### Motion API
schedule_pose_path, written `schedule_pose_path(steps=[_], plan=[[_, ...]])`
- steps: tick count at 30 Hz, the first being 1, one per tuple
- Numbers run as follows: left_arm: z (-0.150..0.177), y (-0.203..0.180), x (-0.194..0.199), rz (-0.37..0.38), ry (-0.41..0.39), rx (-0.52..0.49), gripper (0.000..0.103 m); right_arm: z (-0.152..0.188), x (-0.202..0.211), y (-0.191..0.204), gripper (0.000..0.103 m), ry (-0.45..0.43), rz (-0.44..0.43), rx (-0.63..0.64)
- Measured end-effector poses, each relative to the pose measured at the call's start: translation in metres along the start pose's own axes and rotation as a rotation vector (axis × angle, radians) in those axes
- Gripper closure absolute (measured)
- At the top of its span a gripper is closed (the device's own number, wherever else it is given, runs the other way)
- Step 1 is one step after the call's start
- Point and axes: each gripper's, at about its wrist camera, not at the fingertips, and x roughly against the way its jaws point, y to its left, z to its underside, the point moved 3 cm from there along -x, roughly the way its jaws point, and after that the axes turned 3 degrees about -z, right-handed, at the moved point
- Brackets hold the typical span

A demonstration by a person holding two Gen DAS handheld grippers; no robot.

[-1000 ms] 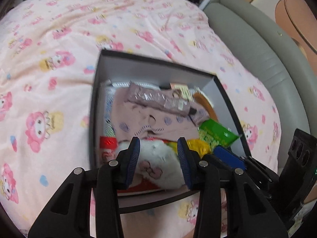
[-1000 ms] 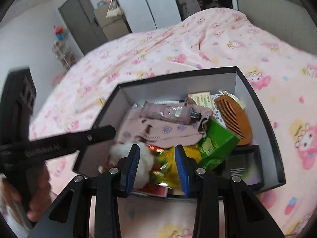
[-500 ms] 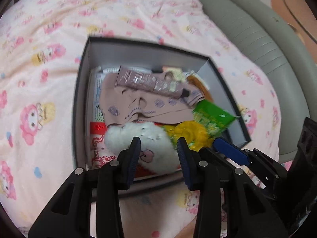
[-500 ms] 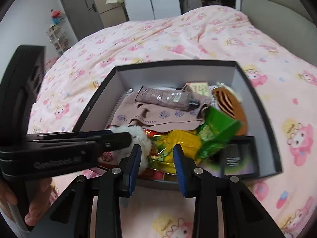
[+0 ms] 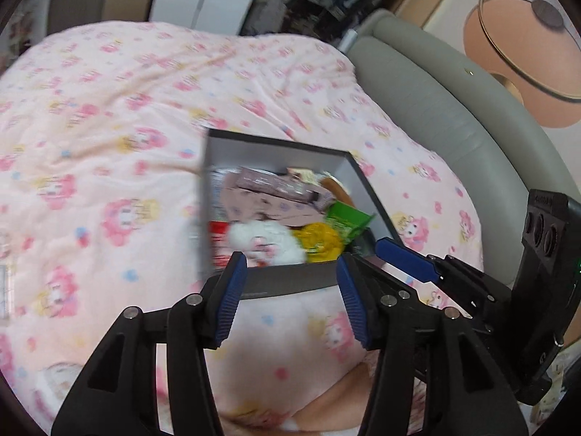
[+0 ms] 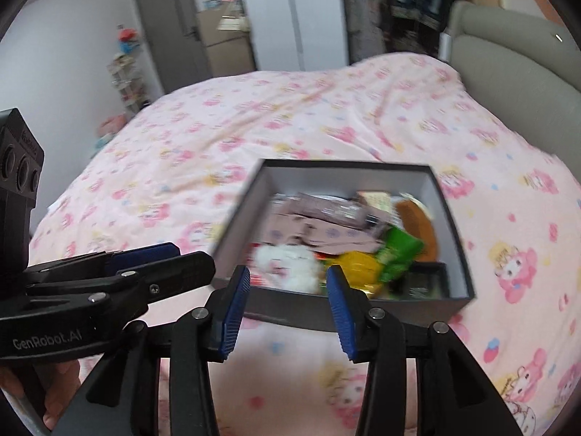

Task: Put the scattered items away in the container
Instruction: 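Move both grippers down onto the clear phone case on the bed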

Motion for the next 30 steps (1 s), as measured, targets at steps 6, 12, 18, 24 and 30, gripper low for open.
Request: schedule_pose_path(steps=[6, 12, 18, 24, 30], plan=[[0.013, 0.071, 0.05, -0.098, -0.065, 0.115, 0.051, -0.009, -0.013, 0.082, 0.063, -0.003, -0.105, 0.134], [0.036, 0.166, 0.081, -0.183, -0.117, 0.289, 0.051, -0.011, -0.056, 0.167, 0.063, 0.064, -0.255, 0.227], [0.072, 0.27, 0.08, -0.29, -0.112, 0.516, 0.051, -0.009, -0.135, 0.241, 0.063, 0.235, -0.385, 0.343], [0.11, 0.355, 0.059, -0.329, -0.082, 0.741, 0.051, -0.02, -0.201, 0.294, 0.063, 0.318, -0.447, 0.471], [0.14, 0.402, 0.039, -0.353, -0.069, 0.906, 0.051, -0.025, -0.272, 0.34, 0.063, 0.402, -0.49, 0.51]])
